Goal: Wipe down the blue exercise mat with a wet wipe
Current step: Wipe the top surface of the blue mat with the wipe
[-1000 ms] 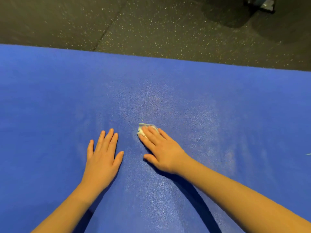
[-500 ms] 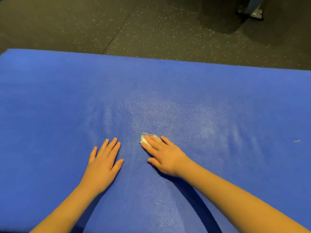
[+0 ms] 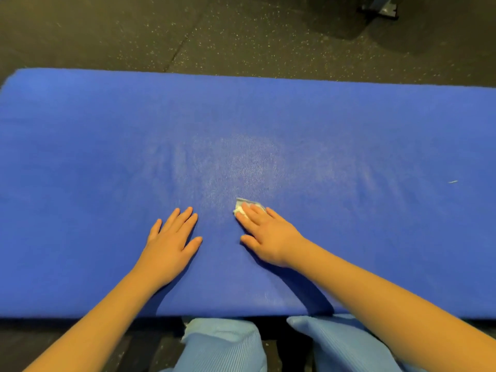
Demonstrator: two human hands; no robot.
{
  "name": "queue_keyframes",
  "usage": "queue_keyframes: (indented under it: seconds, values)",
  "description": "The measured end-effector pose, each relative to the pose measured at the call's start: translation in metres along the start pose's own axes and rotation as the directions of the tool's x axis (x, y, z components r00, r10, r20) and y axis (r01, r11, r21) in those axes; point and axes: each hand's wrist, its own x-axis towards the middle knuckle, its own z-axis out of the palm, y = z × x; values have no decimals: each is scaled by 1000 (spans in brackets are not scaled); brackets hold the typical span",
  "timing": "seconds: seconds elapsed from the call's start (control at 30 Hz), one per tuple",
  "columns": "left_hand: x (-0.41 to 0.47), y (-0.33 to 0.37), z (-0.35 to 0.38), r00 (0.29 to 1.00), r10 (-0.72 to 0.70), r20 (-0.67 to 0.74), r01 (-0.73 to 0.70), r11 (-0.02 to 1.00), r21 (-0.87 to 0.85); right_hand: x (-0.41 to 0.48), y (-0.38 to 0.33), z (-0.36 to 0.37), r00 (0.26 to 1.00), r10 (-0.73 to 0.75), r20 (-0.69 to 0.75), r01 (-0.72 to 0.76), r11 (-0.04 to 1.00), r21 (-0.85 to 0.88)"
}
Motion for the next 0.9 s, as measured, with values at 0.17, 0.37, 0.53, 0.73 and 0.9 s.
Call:
queue_keyframes:
  seconds: [0.17, 0.37, 0.53, 0.73, 0.9]
  values:
    - [-21, -9, -7, 994, 53, 97, -50, 998, -28, -30, -32, 0, 986, -128, 103, 125, 991, 41]
    - [-61, -21, -18, 968, 147, 204, -143, 989, -31, -48, -45, -4, 997, -61, 41, 57, 995, 77]
    - [-83, -37, -20, 953, 198, 231, -217, 974, 61, -66, -64, -3, 978, -197, 70, 192, 979, 72]
    - [-83, -55, -7, 943, 327, 54, -330, 908, 260, -68, -73, 18, 994, -108, -20, 109, 992, 63]
    - [-83, -59, -5, 851, 511, -123, -413, 796, 443, -77, -70, 29, 994, -67, -83, 57, 992, -111]
